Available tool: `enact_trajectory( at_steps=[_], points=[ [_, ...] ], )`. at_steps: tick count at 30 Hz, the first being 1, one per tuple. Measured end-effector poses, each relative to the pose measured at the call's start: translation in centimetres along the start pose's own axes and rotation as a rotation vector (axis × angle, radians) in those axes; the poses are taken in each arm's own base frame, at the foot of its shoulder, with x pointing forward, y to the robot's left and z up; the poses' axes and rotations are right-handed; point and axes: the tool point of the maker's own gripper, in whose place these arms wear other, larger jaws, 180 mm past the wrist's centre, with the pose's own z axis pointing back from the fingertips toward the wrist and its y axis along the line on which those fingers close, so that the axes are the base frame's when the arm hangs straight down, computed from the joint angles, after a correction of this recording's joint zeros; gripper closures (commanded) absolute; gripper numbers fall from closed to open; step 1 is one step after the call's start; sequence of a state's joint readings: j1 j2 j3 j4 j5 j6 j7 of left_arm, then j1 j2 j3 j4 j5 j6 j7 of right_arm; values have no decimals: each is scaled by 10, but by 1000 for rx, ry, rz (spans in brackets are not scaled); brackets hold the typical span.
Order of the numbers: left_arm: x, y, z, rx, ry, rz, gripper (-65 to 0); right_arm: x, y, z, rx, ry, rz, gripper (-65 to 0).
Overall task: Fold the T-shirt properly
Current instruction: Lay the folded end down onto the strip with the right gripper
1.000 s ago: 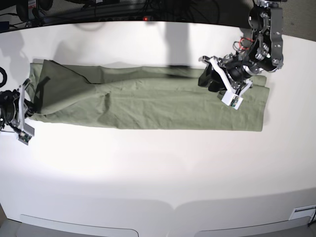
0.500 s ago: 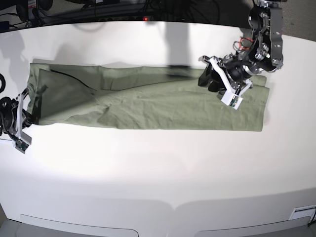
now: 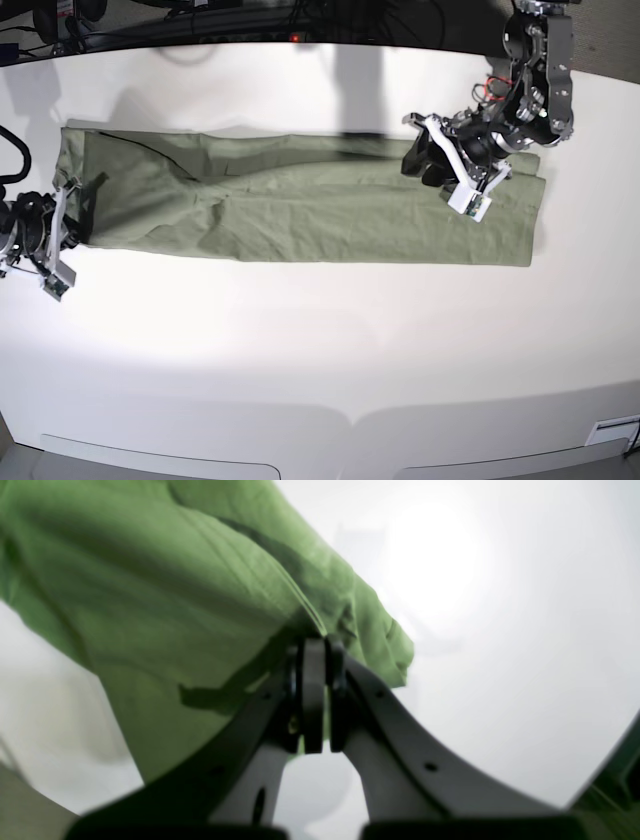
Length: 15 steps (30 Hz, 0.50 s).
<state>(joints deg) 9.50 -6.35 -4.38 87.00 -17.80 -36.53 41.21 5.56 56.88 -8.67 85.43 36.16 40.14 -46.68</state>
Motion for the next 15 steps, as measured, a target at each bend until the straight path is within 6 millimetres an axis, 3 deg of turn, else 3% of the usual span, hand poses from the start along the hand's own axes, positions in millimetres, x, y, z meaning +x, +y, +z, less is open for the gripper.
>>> enact_trajectory(
  at_steps=[3,8,15],
  points=[
    [0,0,0,0,1,0,-219,-8,4,-10,16,15,-39,0],
    [0,0,0,0,1,0,-219,-25,-6,-19,-7,26,-81,0],
    [0,0,0,0,-1,0,-219,-20,6,-44,29,-55,-168,0]
  ],
)
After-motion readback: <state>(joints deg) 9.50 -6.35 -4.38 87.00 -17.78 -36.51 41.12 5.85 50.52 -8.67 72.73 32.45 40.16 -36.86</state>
